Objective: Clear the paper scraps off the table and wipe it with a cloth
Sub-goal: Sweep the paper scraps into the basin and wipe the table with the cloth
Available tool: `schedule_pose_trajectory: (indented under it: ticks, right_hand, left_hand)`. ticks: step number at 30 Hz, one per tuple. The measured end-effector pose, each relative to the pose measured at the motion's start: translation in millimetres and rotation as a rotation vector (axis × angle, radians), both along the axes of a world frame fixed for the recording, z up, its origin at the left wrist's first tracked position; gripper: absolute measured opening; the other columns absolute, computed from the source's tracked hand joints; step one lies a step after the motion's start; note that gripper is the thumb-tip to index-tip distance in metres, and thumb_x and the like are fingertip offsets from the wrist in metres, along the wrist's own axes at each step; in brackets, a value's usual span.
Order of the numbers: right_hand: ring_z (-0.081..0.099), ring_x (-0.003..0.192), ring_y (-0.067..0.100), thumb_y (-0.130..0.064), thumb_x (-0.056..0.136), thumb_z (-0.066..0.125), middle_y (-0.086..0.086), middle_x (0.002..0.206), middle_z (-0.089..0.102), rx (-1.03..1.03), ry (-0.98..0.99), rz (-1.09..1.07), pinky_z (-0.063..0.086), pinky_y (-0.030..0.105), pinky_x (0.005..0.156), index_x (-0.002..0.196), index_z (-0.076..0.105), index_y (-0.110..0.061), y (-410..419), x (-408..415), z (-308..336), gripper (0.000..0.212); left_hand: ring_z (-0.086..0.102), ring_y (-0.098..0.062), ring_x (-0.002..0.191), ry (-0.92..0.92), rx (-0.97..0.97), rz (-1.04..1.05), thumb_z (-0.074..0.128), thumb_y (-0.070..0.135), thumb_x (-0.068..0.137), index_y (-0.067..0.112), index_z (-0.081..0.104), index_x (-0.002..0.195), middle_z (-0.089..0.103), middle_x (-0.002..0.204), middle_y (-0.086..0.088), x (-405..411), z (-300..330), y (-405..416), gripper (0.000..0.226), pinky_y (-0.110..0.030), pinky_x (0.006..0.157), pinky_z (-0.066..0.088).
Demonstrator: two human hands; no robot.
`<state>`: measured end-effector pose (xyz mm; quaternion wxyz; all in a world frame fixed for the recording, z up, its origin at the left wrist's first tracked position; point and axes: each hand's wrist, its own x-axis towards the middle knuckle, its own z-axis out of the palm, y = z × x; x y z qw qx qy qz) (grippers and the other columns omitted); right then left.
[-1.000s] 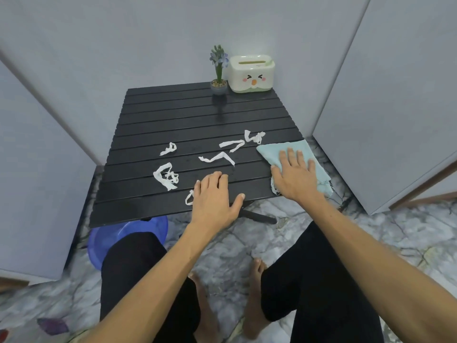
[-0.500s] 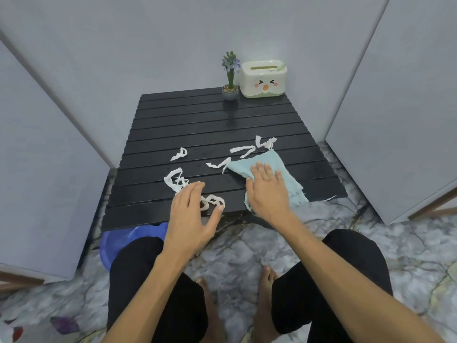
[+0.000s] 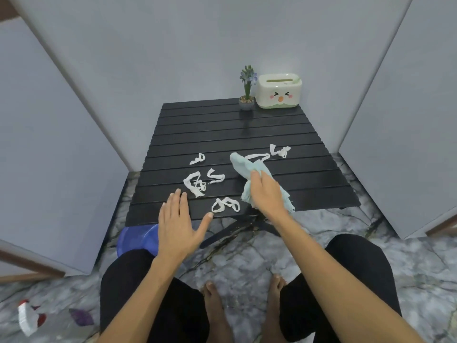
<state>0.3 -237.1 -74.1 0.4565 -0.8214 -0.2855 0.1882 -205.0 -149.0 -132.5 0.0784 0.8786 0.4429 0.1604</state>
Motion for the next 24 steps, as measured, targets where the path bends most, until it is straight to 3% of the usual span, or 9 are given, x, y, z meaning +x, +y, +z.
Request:
schedule_pose_trajectory:
  ticks: [3,5,7,12,16,19,22,24]
  right_hand:
    - [0.053,0.070,0.021,-0.031,0.097,0.035,0.010,0.077,0.063,0.120,0.271,-0.112,0.042,0.029,0.060,0.077,0.056,-0.002,-8.9,13.9,16.8,0.041]
    - [0.050,0.059,0.019,-0.031,0.095,0.037,0.006,0.067,0.056,0.201,0.428,-0.158,0.041,0.027,0.052,0.082,0.058,-0.009,-18.3,25.4,28.4,0.033]
    - [0.049,0.054,0.016,-0.036,0.094,0.040,0.001,0.060,0.055,0.233,0.460,-0.185,0.040,0.026,0.051,0.083,0.061,-0.010,-26.2,41.9,33.4,0.035]
    - [0.060,0.075,0.019,-0.042,0.087,0.043,0.001,0.074,0.064,0.246,0.250,-0.247,0.047,0.035,0.071,0.081,0.064,-0.006,-36.7,77.8,43.8,0.043]
    - [0.056,0.064,0.016,-0.035,0.097,0.032,0.000,0.060,0.063,0.127,-0.149,-0.194,0.046,0.031,0.067,0.061,0.056,-0.010,-47.9,105.3,54.5,0.051]
    - [0.057,0.074,0.028,-0.038,0.099,0.029,0.010,0.078,0.066,0.045,-0.435,-0.126,0.046,0.042,0.071,0.088,0.060,-0.002,-52.3,113.0,46.6,0.049]
    - [0.050,0.078,0.027,-0.030,0.104,0.034,0.011,0.089,0.060,-0.082,-0.516,-0.008,0.031,0.033,0.069,0.105,0.057,-0.003,-45.7,97.0,18.6,0.036]
    - [0.056,0.091,0.036,-0.037,0.100,0.029,0.017,0.102,0.062,-0.208,-0.507,0.102,0.034,0.036,0.076,0.108,0.056,-0.002,-41.5,82.2,-8.6,0.045]
  left_hand:
    - [0.016,-0.024,0.149,0.006,0.020,0.000,0.028,0.075,0.090,0.004,0.032,0.150,0.025,0.160,-0.011,-1.2,-1.0,1.1,0.093,-0.042,0.121,0.012]
    - [0.017,-0.025,0.149,0.010,0.024,-0.004,0.029,0.074,0.090,0.005,0.033,0.150,0.026,0.160,-0.011,-0.6,-0.4,1.4,0.092,-0.042,0.120,0.011]
    - [0.019,-0.026,0.148,0.002,0.035,0.005,0.030,0.074,0.089,0.005,0.035,0.149,0.029,0.159,-0.012,2.0,0.5,0.5,0.091,-0.044,0.120,0.013]
    - [0.025,-0.028,0.146,-0.006,0.039,0.033,0.035,0.072,0.088,0.004,0.040,0.146,0.035,0.156,-0.013,6.8,-0.2,-0.5,0.090,-0.047,0.118,0.017]
    - [0.021,-0.026,0.148,-0.012,0.027,0.038,0.037,0.072,0.087,0.006,0.037,0.147,0.031,0.158,-0.011,6.8,-1.6,1.3,0.090,-0.045,0.119,0.013]
    - [0.021,-0.025,0.148,-0.027,0.024,0.045,0.038,0.072,0.086,0.006,0.038,0.147,0.031,0.158,-0.011,7.0,-1.9,0.9,0.090,-0.045,0.119,0.012]
    - [0.021,-0.025,0.148,-0.036,0.023,0.052,0.038,0.072,0.086,0.006,0.038,0.147,0.030,0.158,-0.010,7.1,-3.2,1.7,0.090,-0.044,0.120,0.012]
    - [0.019,-0.023,0.148,-0.036,0.011,0.054,0.037,0.073,0.086,0.007,0.036,0.148,0.028,0.159,-0.009,7.6,-4.1,1.9,0.090,-0.043,0.120,0.010]
